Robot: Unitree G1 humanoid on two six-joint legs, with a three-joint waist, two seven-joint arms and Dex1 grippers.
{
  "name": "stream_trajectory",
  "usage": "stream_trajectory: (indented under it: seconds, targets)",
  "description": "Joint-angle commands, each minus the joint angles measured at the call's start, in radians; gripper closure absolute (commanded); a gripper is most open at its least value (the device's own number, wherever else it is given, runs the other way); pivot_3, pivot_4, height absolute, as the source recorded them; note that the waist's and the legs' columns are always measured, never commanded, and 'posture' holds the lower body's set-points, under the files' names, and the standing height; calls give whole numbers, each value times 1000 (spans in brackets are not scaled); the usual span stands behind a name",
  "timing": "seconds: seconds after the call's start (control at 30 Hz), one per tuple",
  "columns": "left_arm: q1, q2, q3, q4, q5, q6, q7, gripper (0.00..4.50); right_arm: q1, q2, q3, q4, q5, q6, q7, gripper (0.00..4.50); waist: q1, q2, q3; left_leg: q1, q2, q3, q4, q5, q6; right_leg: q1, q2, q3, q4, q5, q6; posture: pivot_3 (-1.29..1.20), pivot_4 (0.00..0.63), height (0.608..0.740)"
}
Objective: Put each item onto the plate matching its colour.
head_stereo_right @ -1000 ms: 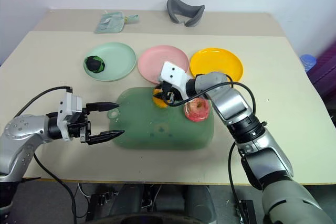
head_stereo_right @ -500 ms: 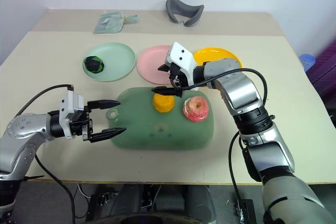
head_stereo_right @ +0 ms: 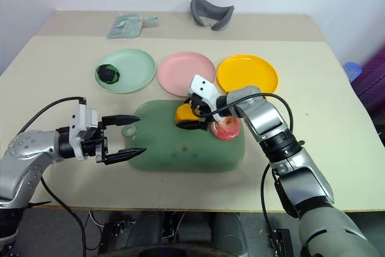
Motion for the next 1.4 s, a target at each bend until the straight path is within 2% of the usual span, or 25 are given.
stream_trajectory:
  seconds: [0.03,0.07,0.2,0.33,0.43,0.67,0.9,1.0,1.03,1.07,1.17,1.23,1.4]
  targets:
    - [4,-2,4,-37,-12,0,9,0,9,15,10,29,-17,-27,0,35,0,0,0,0,0,0,0,0,0,0,0,0,0,0,0,0,150,740]
    - [6,-2,4,-41,-13,1,11,0,11,20,6,38,-22,-35,-8,35,0,0,0,0,0,0,0,0,0,0,0,0,0,0,0,0,150,740]
    - [9,-5,4,-46,-14,2,22,0,10,29,-19,31,-24,-53,-21,1659,0,0,0,0,0,0,0,0,0,0,0,0,0,0,0,0,150,740]
    - [16,-6,8,-54,-18,4,31,0,-43,25,-107,-41,34,-2,-40,1659,1,0,0,0,0,0,0,0,0,0,0,0,0,0,0,0,150,740]
    - [17,-11,1,-58,-16,3,40,0,-126,-13,-199,-18,55,0,-61,1659,0,1,1,0,0,0,0,0,0,-1,0,0,1,0,0,0,150,740]
    - [2,-39,-20,-63,-9,2,67,0,-271,-99,-287,449,-64,-272,-187,1659,1,0,0,0,0,0,0,0,0,0,0,0,0,0,0,0,150,740]
    - [5,-54,-20,-72,-5,-6,101,0,-340,-71,-314,922,-140,-540,-321,1659,-22,4,2,0,0,1,-1,0,0,-1,0,1,0,0,0,0,150,740]
    - [14,-55,-18,-85,-8,-5,112,0,-364,-52,-350,1030,-133,-586,-372,680,-32,5,3,0,0,1,-1,1,-1,-1,0,1,0,0,0,0,150,740]
    - [17,-55,-17,-89,-9,-4,114,0,-369,-50,-353,1048,-138,-601,-381,204,-34,5,3,0,0,0,-1,1,-1,-1,0,1,1,0,0,0,150,740]
    - [20,-58,-14,-94,-11,-3,120,0,-373,-49,-363,1052,-136,-608,-384,28,-35,5,3,0,1,0,-1,1,-1,-1,1,1,1,0,0,0,150,740]
    - [24,-60,-10,-103,-18,1,131,0,-367,-64,-387,1013,-117,-622,-342,28,-37,6,3,0,1,-1,-1,1,-1,-1,0,1,1,0,0,0,150,740]
    - [25,-59,-15,-108,-30,4,122,0,-330,-91,-410,915,-75,-582,-253,28,-33,6,3,0,1,-2,-1,1,-1,-1,0,1,1,0,0,0,150,740]
    - [5,-45,-39,-95,-41,3,78,0,-39,-195,-447,338,102,-342,-24,28,-12,7,4,0,2,-4,-1,1,-1,0,0,1,0,0,0,0,150,740]
